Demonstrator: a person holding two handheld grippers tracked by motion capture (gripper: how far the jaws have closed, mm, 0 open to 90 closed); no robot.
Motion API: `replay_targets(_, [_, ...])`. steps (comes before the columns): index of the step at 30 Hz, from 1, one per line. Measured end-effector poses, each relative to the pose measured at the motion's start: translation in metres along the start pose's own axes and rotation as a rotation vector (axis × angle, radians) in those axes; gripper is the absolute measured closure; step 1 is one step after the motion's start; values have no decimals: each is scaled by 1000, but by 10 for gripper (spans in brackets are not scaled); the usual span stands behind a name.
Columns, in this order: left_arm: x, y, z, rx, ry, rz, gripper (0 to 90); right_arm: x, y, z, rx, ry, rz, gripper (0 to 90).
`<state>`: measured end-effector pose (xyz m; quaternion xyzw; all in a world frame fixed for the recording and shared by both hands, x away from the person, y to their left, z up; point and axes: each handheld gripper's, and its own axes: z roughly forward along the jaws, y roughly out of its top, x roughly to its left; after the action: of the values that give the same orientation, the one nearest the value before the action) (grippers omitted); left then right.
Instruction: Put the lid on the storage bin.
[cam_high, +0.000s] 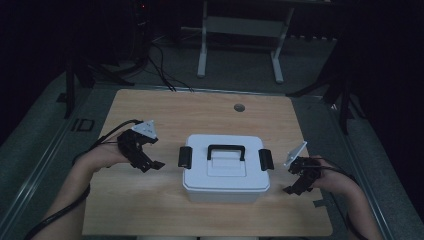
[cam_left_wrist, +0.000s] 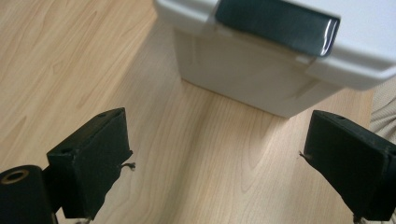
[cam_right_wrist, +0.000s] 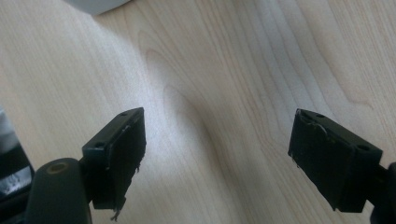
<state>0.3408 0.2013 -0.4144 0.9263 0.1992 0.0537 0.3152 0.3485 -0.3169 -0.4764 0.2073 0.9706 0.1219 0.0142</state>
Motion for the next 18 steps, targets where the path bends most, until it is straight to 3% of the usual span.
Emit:
replay_targets(9, [5, -41, 1, -47, 16, -80, 71, -4, -9, 5, -61, -40, 53, 179])
replay_targets(18, [8, -83, 3, -78, 40, -158, 71, -9, -22, 14, -167, -86, 152, 146])
